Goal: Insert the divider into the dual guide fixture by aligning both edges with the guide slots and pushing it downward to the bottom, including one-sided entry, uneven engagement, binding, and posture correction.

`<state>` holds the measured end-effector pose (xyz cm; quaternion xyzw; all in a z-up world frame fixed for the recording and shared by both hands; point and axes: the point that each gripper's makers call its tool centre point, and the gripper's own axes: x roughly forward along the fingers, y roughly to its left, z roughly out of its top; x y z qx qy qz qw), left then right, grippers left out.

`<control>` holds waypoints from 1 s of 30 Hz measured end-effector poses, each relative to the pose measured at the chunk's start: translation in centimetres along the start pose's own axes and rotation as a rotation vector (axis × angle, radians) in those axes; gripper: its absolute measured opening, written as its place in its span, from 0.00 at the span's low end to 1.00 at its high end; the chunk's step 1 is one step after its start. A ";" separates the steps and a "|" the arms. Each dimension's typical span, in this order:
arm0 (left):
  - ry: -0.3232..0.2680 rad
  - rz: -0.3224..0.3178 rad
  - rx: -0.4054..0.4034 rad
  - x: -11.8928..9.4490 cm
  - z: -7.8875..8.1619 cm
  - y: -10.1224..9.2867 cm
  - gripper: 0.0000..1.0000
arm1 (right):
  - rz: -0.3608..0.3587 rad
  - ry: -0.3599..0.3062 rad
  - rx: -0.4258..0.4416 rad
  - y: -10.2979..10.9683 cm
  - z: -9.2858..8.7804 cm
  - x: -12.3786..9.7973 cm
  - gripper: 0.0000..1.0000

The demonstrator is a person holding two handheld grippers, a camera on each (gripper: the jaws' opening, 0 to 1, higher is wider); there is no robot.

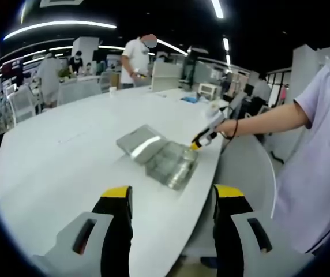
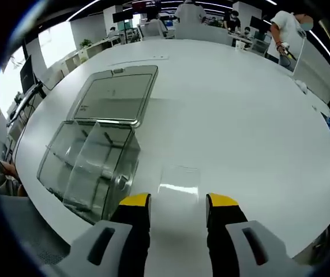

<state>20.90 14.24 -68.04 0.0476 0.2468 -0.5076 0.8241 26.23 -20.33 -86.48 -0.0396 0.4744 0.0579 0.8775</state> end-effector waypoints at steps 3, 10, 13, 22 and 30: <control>0.004 0.005 -0.008 -0.2 -0.3 0.3 0.54 | -0.018 0.005 -0.012 0.0 0.1 0.4 0.33; 0.013 0.013 -0.020 -0.3 -0.5 0.9 0.54 | -0.036 0.005 -0.010 -0.5 0.1 1.0 0.34; 0.013 0.014 -0.022 -0.2 -0.4 1.1 0.53 | -0.029 0.004 -0.033 -0.6 0.4 1.1 0.34; 0.012 0.010 -0.020 0.2 -0.1 1.1 0.53 | -0.009 -0.005 0.012 -0.9 0.4 1.2 0.28; 0.016 0.021 -0.024 -0.2 -0.2 1.4 0.53 | 0.001 0.008 -0.001 -0.9 0.5 1.3 0.28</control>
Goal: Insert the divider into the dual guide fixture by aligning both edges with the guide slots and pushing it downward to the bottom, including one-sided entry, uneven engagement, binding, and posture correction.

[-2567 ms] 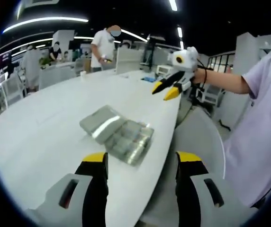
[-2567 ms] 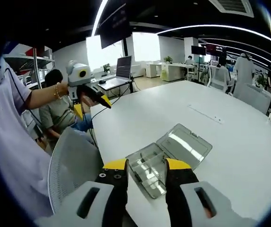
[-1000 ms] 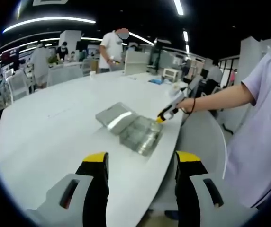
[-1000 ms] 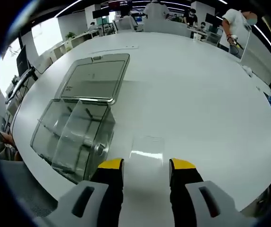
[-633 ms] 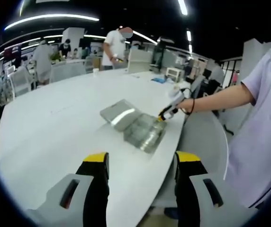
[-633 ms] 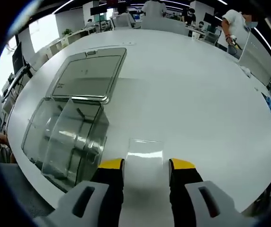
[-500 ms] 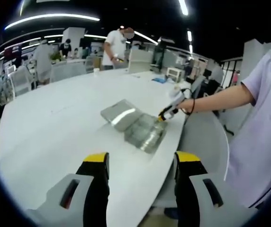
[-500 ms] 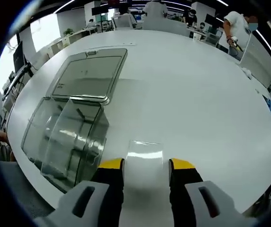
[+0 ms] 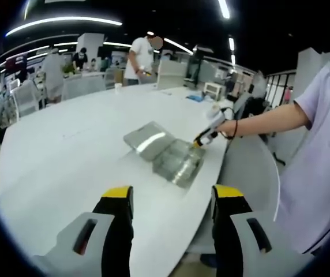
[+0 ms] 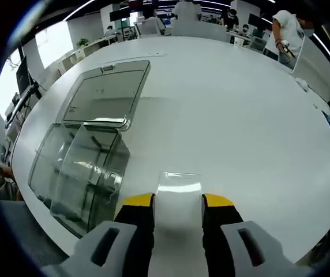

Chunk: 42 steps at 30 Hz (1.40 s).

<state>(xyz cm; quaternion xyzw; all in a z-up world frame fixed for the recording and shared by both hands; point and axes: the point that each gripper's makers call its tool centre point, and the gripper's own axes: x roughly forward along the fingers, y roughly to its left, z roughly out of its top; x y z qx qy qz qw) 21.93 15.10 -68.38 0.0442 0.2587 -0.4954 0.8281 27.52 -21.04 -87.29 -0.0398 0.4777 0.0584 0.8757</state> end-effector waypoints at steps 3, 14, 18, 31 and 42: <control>-0.001 0.001 0.000 -0.1 0.1 0.0 0.53 | 0.000 0.008 0.004 0.0 0.0 0.0 0.27; -0.003 0.001 0.003 0.1 0.4 0.1 0.53 | 0.020 -0.002 -0.022 0.5 0.4 -0.4 0.26; -0.004 -0.002 0.004 0.3 0.4 0.0 0.53 | 0.024 -0.015 -0.016 0.2 0.9 -0.7 0.26; 0.004 -0.014 0.000 1.4 0.6 0.1 0.52 | 0.047 -0.071 0.002 -1.0 2.1 -2.6 0.26; 0.008 -0.030 0.000 2.5 1.0 -0.2 0.51 | 0.088 -0.142 -0.009 -0.7 3.7 -4.7 0.26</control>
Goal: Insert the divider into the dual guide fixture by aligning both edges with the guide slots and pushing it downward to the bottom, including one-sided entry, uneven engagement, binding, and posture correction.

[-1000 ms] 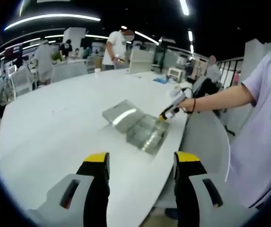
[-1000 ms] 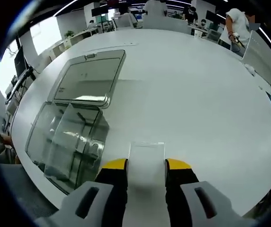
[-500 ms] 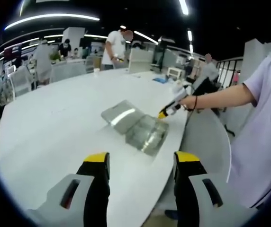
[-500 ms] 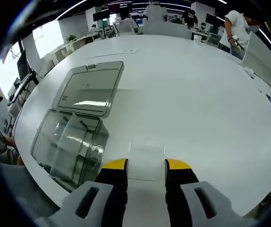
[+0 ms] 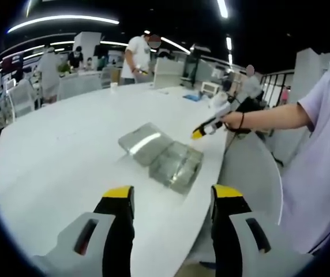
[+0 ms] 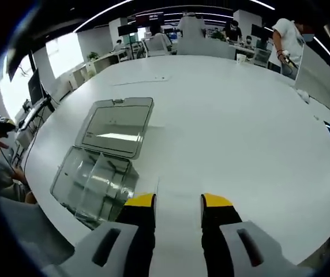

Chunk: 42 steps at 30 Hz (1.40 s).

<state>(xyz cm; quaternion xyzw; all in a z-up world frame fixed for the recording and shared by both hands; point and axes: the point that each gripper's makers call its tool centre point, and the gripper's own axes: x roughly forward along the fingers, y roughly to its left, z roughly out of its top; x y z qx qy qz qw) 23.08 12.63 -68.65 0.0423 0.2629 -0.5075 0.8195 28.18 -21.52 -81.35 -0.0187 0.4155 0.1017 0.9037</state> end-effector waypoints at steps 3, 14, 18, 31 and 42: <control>0.005 0.009 -0.010 0.4 0.0 0.4 0.50 | 0.017 -0.024 -0.012 0.3 0.6 -0.5 0.26; -0.017 -0.002 -0.054 2.0 1.1 0.5 0.49 | 0.091 -0.110 -0.051 1.8 2.9 -2.4 0.26; -0.032 -0.012 -0.062 3.0 2.0 0.1 0.45 | 0.120 -0.159 -0.068 2.7 4.3 -3.3 0.26; -0.059 -0.052 -0.069 7.5 4.7 -2.8 0.38 | 0.210 -0.300 -0.120 6.7 8.6 -6.2 0.26; -0.081 -0.041 -0.100 10.2 7.5 -3.5 0.28 | 0.291 -0.337 -0.158 10.0 9.7 -7.4 0.26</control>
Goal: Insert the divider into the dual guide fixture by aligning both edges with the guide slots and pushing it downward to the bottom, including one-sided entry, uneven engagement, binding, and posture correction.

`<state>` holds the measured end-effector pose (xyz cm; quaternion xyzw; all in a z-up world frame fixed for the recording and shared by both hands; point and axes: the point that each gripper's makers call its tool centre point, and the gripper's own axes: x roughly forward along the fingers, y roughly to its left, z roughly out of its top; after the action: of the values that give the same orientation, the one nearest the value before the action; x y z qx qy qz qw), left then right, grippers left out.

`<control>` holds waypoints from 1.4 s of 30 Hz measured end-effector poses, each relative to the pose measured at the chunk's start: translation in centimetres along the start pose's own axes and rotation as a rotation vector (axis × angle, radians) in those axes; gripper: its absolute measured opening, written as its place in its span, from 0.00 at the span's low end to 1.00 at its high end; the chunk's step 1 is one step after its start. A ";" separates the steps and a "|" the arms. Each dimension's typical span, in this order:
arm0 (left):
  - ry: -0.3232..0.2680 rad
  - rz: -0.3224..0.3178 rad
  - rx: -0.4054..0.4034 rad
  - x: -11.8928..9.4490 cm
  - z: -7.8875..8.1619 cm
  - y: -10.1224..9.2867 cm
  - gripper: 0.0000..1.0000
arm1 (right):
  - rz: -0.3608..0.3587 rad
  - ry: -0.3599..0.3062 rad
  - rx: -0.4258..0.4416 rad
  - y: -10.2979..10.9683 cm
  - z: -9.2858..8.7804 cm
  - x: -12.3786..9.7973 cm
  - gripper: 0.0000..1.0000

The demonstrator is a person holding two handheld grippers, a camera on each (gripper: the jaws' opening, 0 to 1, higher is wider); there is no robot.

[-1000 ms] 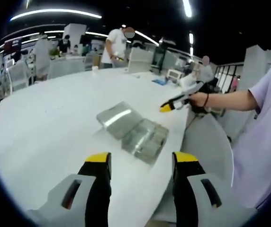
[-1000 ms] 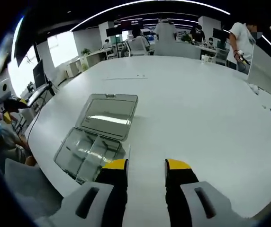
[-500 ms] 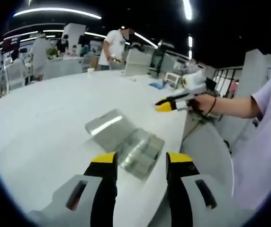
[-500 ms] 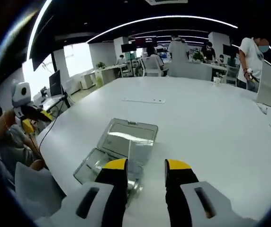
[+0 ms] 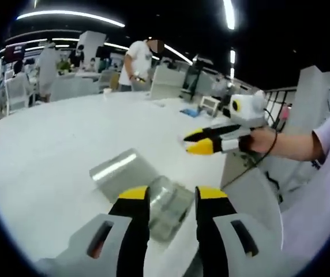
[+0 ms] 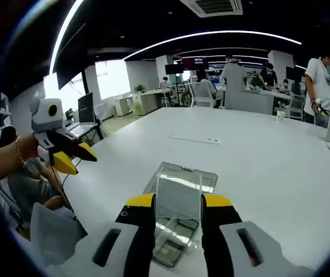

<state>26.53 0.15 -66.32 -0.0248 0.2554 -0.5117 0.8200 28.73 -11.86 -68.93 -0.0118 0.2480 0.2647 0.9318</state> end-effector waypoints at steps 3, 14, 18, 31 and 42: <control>-0.009 -0.025 -0.022 1.0 0.4 -1.0 0.28 | 0.027 -0.015 -0.005 1.2 0.4 0.3 0.26; -0.061 -0.025 -0.194 2.9 1.7 -0.9 0.17 | 0.113 -0.061 -0.027 4.3 1.9 0.2 0.26; -0.077 -0.037 -0.228 3.3 2.1 -1.3 0.16 | 0.134 -0.066 -0.043 5.0 2.0 0.2 0.26; -0.079 -0.050 -0.317 4.1 1.8 -1.3 0.09 | 0.176 -0.081 -0.124 6.8 2.4 0.0 0.26; -0.061 -0.051 -0.394 3.9 1.6 -1.2 0.00 | 0.157 -0.075 -0.179 6.9 2.2 0.4 0.22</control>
<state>27.60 -4.10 -66.14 -0.2067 0.3249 -0.4714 0.7934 26.59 -5.44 -66.48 -0.0657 0.1884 0.3580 0.9121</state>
